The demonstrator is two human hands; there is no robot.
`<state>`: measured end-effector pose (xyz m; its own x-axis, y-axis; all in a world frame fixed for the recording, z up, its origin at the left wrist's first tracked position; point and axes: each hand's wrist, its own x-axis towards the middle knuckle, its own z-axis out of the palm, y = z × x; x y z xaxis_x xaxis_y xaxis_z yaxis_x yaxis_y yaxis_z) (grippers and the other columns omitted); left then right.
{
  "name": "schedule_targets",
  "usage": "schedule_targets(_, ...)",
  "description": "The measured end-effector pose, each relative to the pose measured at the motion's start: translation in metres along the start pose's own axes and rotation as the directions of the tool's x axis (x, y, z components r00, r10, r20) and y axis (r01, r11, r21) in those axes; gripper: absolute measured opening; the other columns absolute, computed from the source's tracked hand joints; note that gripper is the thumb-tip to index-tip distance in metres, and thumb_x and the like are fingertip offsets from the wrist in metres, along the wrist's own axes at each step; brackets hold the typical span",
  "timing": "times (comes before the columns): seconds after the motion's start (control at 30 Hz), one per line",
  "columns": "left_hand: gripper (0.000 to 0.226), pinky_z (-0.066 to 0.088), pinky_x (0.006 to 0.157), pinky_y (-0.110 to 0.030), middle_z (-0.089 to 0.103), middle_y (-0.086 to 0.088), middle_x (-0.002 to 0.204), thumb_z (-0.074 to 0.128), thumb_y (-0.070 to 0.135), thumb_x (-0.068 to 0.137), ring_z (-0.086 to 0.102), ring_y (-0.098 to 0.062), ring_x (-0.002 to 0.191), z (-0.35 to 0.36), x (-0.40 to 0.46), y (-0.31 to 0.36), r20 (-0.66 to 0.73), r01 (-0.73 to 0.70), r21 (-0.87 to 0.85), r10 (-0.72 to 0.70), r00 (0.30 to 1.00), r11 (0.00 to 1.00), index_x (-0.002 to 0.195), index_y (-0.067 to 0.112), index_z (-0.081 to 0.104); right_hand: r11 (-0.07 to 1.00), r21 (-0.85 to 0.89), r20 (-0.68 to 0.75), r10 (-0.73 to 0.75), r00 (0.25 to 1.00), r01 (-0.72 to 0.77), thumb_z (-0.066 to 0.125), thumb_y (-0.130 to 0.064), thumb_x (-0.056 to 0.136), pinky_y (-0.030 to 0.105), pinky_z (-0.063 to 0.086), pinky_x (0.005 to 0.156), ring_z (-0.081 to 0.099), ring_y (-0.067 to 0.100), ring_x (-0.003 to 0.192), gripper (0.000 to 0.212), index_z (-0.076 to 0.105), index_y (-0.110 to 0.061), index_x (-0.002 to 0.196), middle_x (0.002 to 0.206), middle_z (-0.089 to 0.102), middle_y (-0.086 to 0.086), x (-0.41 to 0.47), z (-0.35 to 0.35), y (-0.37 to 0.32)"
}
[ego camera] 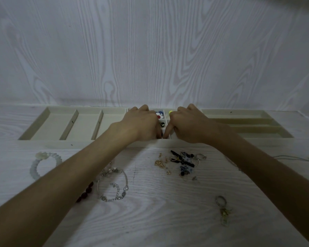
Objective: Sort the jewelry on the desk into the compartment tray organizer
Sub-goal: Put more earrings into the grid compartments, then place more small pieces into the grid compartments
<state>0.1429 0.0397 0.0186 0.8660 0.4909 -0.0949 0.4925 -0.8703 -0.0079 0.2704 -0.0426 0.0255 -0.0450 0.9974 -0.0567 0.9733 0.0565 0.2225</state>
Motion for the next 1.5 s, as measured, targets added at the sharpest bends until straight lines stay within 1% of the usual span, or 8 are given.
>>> schedule_targets(0.13,0.024,0.033,0.093,-0.029,0.055,0.007,0.128,0.053,0.028,0.094,0.037,-0.019,0.120,-0.010,-0.008,-0.008,-0.055,-0.022,-0.125,0.015,0.998,0.992,0.107,0.040,0.069,0.987,0.159,-0.040,0.028,0.999,-0.021,0.049,-0.011,0.090,0.027,0.018,0.073,0.037,0.007,0.071,0.042,0.065,-0.047,0.105,0.068,0.035,-0.017,-0.013,-0.013,0.012)
schedule_targets(0.23,0.027,0.036,0.104,-0.042,0.058,0.005,0.129,0.052,0.020,0.093,0.041,-0.021,0.124,-0.029,-0.026,-0.025,-0.107,-0.028,-0.333,-0.008,0.994,0.943,0.104,0.036,0.070,0.961,0.273,-0.029,0.040,0.999,-0.030,0.058,-0.015,0.089,0.025,0.023,0.069,0.039,-0.004,0.064,0.034,0.066,-0.043,0.106,0.069,0.042,-0.021,-0.034,-0.025,0.023)
schedule_targets(0.4,0.028,0.044,0.098,-0.043,0.061,0.002,0.127,0.053,0.014,0.091,0.055,-0.019,0.114,-0.036,-0.066,-0.034,-0.200,0.021,-0.393,-0.108,0.974,0.919,0.100,0.034,0.070,0.913,0.406,-0.007,0.046,0.999,-0.039,0.060,-0.020,0.089,0.017,0.030,0.070,0.045,-0.010,0.070,0.026,0.067,-0.038,0.106,0.076,0.048,-0.026,-0.078,-0.029,0.016)
schedule_targets(0.7,0.033,0.047,0.093,-0.034,0.057,0.003,0.133,0.053,0.013,0.090,0.059,-0.020,0.110,0.008,-0.120,-0.004,-0.071,0.064,-0.453,-0.108,0.992,0.889,0.101,0.042,0.065,0.890,0.403,0.139,0.169,0.976,-0.212,0.059,-0.027,0.090,0.014,0.033,0.062,0.050,0.002,0.082,0.022,0.066,-0.033,0.110,0.092,0.056,-0.016,-0.127,-0.003,-0.018)
schedule_targets(0.87,0.034,0.044,0.092,-0.030,0.053,0.006,0.137,0.054,0.014,0.091,0.054,-0.017,0.117,0.026,-0.129,0.021,-0.058,0.025,-0.439,-0.055,0.997,0.898,0.119,0.034,0.062,0.845,0.369,0.229,0.320,0.919,-0.386,0.062,-0.032,0.088,0.024,0.045,0.076,0.058,0.010,0.086,0.014,0.068,-0.026,0.099,0.100,0.066,-0.005,-0.150,0.001,-0.023)
schedule_targets(1.07,0.037,0.037,0.106,-0.035,0.048,0.001,0.142,0.055,0.014,0.091,0.041,-0.018,0.132,0.033,-0.119,0.049,0.032,-0.032,-0.509,0.056,0.998,0.860,0.127,0.025,0.058,0.744,0.480,0.309,0.353,0.883,-0.465,0.071,-0.031,0.081,0.022,0.046,0.075,0.059,0.009,0.081,0.023,0.066,-0.019,0.099,0.094,0.068,-0.001,-0.165,0.015,-0.028)
schedule_targets(1.27,0.033,0.047,0.093,-0.033,0.059,0.004,0.123,0.058,0.019,0.088,0.056,-0.017,0.111,0.039,-0.100,0.063,0.024,0.022,-0.529,-0.011,1.000,0.849,0.119,0.030,0.062,0.642,0.676,0.152,0.361,0.920,-0.363,0.073,-0.028,0.079,0.016,0.044,0.061,0.056,-0.006,0.059,0.008,0.071,-0.024,0.085,0.078,0.070,-0.004,-0.160,0.030,-0.033)
schedule_targets(1.5,0.015,0.044,0.068,-0.025,0.063,0.014,0.090,0.061,0.036,0.086,0.057,-0.011,0.082,0.045,-0.078,0.078,-0.151,0.051,-0.515,-0.149,0.977,0.856,0.099,0.034,0.067,0.626,0.690,0.031,0.477,0.878,-0.364,0.066,-0.025,0.084,0.025,0.047,0.072,0.062,0.011,0.077,0.012,0.069,-0.027,0.096,0.083,0.065,-0.005,-0.133,0.035,-0.037)
